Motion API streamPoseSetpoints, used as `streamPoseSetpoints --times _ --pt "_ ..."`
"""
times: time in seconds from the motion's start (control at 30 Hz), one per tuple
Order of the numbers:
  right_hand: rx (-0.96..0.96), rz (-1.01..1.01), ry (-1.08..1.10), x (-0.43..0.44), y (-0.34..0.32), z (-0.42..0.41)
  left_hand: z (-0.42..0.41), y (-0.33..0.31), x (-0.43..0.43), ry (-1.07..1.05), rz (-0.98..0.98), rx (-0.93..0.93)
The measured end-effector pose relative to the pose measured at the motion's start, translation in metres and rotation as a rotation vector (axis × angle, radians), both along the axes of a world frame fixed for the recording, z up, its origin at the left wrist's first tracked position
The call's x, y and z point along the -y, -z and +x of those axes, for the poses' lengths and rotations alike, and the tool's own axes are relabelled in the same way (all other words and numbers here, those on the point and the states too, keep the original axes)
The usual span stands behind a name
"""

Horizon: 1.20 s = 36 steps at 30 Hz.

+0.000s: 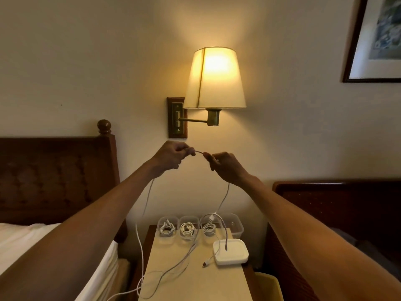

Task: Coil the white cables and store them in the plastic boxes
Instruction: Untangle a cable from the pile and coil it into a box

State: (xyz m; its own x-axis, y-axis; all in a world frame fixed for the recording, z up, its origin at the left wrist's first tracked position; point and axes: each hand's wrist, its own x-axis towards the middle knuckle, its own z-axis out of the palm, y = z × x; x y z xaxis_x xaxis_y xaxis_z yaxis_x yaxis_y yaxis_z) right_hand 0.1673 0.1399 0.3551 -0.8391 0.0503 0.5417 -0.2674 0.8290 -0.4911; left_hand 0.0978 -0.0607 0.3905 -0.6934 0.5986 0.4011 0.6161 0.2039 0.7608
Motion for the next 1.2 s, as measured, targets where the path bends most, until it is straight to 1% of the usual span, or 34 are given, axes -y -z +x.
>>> streamPoseSetpoints --times 0.1,0.17,0.3,0.37,0.5,0.57,0.63,0.7,0.73,0.83,0.9,0.93,0.97,1.03,1.07,1.1,1.13,1.2 --pt "0.173 -0.170 0.029 -0.002 0.008 0.003 0.003 -0.006 -0.007 -0.074 0.052 -0.049" --pt "0.232 -0.262 0.037 -0.006 0.017 0.004 -0.001 -0.004 -0.014 -0.157 0.084 -0.080" --pt "0.328 -0.373 0.073 -0.020 0.037 0.007 -0.012 -0.002 -0.017 -0.347 0.193 -0.122" --pt "0.326 -0.430 0.091 -0.029 0.046 0.008 -0.019 -0.002 -0.016 -0.398 0.194 -0.140" --pt "0.264 -0.514 0.110 -0.041 0.049 0.005 -0.028 0.002 -0.012 -0.474 0.216 -0.187" --pt "0.234 -0.554 0.120 -0.040 0.047 0.000 -0.032 0.008 -0.010 -0.507 0.153 -0.232" --pt "0.204 -0.568 0.100 -0.034 0.041 -0.004 -0.038 0.016 -0.008 -0.536 0.016 -0.240" --pt "0.204 -0.615 0.013 -0.027 0.031 -0.006 -0.042 0.023 -0.007 -0.545 -0.116 -0.226" --pt "0.229 -0.692 -0.070 -0.022 0.025 -0.005 -0.043 0.028 -0.005 -0.550 -0.152 -0.234" --pt "0.326 -1.041 -0.389 -0.011 0.004 -0.004 -0.048 0.039 0.004 -0.616 -0.237 -0.283" --pt "0.302 -1.299 -0.527 -0.003 -0.011 -0.003 -0.052 0.046 0.013 -0.636 -0.309 -0.265" --pt "0.270 -1.411 -0.558 0.001 -0.017 -0.004 -0.054 0.049 0.017 -0.604 -0.347 -0.248" --pt "0.233 -1.492 -0.571 0.003 -0.022 -0.005 -0.055 0.051 0.018 -0.530 -0.392 -0.230" --pt "0.172 -1.565 -0.567 0.009 -0.029 -0.011 -0.048 0.052 0.017 -0.286 -0.505 -0.183" --pt "0.154 -1.556 -0.543 0.013 -0.031 -0.013 -0.039 0.050 0.013 -0.165 -0.560 -0.148" --pt "0.136 -1.505 -0.485 0.016 -0.033 -0.016 -0.029 0.047 0.009 -0.067 -0.599 -0.109" --pt "0.125 -1.412 -0.397 0.020 -0.033 -0.019 -0.020 0.044 0.005 0.002 -0.618 -0.087" --pt "0.123 -1.195 -0.241 0.027 -0.031 -0.024 -0.005 0.033 -0.001 0.070 -0.631 -0.116"
